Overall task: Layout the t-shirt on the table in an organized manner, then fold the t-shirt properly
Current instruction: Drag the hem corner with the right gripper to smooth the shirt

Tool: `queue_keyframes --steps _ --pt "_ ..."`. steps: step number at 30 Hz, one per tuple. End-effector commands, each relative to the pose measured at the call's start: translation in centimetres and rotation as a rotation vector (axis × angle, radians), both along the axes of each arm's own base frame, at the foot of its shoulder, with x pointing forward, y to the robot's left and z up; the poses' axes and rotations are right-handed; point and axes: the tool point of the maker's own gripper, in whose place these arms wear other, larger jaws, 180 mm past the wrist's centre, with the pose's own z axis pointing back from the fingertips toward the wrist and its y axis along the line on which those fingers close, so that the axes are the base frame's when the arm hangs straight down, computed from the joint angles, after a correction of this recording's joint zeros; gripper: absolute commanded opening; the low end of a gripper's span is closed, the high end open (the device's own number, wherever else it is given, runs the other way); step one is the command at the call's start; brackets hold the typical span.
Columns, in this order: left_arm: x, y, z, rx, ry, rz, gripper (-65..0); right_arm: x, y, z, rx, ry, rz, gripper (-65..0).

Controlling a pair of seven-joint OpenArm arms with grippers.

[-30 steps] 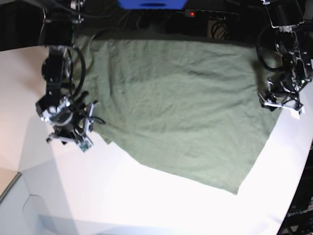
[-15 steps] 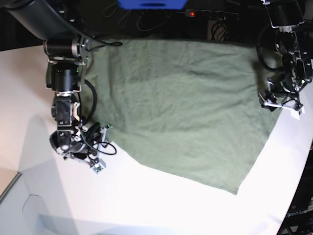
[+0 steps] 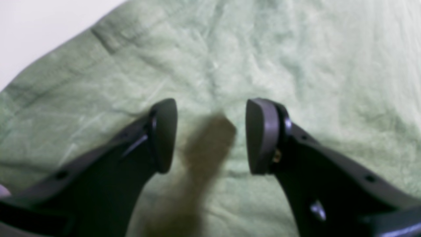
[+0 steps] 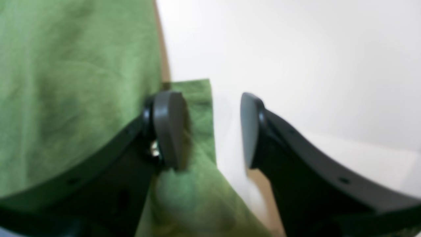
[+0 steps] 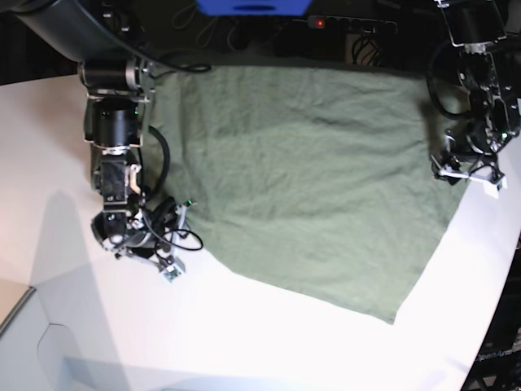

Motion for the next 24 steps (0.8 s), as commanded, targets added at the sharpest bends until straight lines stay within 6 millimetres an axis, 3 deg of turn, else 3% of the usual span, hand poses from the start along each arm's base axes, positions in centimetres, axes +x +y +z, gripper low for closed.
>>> queue_keyframes --steps 1,6,8,10,13,15,17,24 --pt "0.8 0.7 1.3 0.021 -0.035 0.002 -32.1 1.6 0.1 1.9 0.013 -0.056 0.0 -38.2" --pt "0.8 0.7 1.3 0.021 -0.035 0.002 -32.1 1.4 0.3 1.6 0.015 -0.049 0.002 -38.4" --pt "0.8 0.7 1.3 0.021 -0.035 0.002 -32.1 0.7 0.4 0.1 0.021 0.001 0.004 -40.2" --pt "0.8 0.7 1.3 0.021 -0.035 0.002 -32.1 0.0 0.7 -1.6 0.049 0.04 0.008 -46.3" --pt "0.8 0.7 1.3 0.021 -0.035 0.002 -32.1 -0.5 1.4 -2.9 0.091 0.052 0.015 -62.2" --pt "0.8 0.7 1.3 0.021 -0.035 0.002 -32.1 -0.6 0.9 -3.1 0.09 0.053 0.011 -65.0" --pt "0.8 0.7 1.3 0.021 -0.035 0.002 -32.1 -0.2 0.9 -2.7 0.093 0.038 0.011 -65.0" --pt "0.6 0.7 1.1 0.021 -0.029 0.002 -32.1 5.1 -0.9 2.9 0.106 -0.13 0.0 -65.0"
